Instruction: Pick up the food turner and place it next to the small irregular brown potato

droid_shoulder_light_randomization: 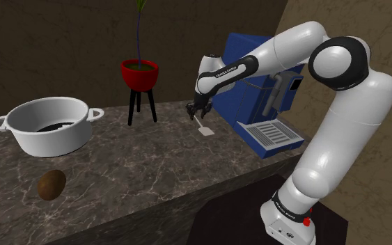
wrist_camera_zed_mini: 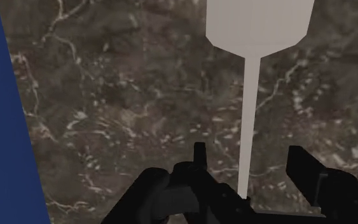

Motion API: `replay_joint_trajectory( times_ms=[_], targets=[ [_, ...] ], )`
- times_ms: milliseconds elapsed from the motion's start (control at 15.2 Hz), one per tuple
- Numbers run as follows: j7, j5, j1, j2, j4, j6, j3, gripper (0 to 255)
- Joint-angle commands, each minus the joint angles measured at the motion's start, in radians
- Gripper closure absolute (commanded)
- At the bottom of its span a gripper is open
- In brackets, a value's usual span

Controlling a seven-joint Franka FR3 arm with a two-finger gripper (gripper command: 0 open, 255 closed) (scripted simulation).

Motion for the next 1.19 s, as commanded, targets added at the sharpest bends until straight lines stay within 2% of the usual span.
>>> replay_joint_trajectory(
  times_ms=[0, 528, 1122],
  targets=[
    [0.0, 0.0, 0.0, 0.0, 0.0, 0.0, 0.0, 255],
    [0.0, 0.0, 0.0, 0.0, 0.0, 0.0, 0.0, 255],
    [-0.007, 0.008, -0.001, -0.066, 0.049, -0.114, 0.001, 255]
  ],
)
